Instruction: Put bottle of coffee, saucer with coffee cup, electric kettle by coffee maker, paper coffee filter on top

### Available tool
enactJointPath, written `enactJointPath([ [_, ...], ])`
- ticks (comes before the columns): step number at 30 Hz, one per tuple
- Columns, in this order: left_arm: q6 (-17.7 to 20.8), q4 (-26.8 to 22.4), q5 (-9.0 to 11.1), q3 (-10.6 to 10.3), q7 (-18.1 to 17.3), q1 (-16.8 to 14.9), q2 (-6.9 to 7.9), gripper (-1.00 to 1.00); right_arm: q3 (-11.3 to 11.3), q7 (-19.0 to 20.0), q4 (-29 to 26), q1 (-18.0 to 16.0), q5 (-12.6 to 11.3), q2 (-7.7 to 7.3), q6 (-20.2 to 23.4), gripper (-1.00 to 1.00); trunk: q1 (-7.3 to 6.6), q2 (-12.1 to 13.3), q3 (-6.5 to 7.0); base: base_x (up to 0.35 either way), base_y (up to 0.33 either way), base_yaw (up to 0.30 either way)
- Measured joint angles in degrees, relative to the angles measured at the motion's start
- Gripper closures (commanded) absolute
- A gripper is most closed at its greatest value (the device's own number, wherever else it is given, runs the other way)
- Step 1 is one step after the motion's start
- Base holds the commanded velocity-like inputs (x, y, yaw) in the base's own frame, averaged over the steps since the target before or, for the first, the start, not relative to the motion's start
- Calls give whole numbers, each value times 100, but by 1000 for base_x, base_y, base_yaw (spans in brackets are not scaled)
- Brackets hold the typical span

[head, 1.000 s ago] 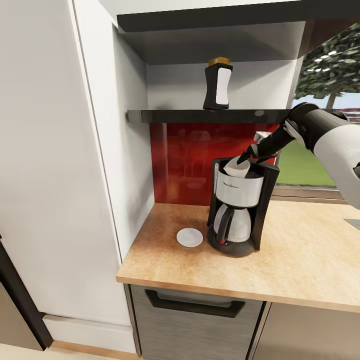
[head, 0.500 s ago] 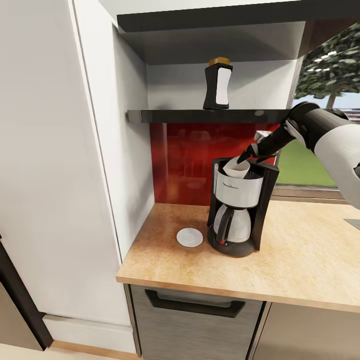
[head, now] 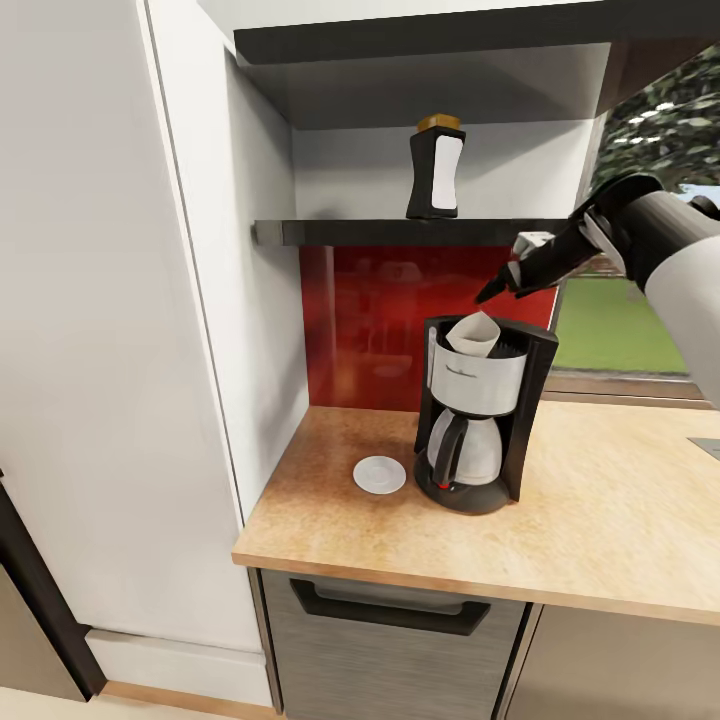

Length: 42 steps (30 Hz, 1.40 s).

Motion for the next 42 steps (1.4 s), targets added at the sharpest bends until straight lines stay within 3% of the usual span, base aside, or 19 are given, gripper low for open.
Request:
enactJointPath([
  [15,0,0,0,0,0,0,0,-100,8,4,-62,0,-4,-160,-3,-100,0,0,0,0,0,0],
  [38,7,0,0,-8,0,0,-1,-100,8,14,-29,5,-6,-178,-7,-100,1,0,0,-112,0,0],
  [42,2,0,0,-8,0,0,-5,-100,13,241,-36,76,-3,-181,-17,-100,3,1,0,-217,0,0],
])
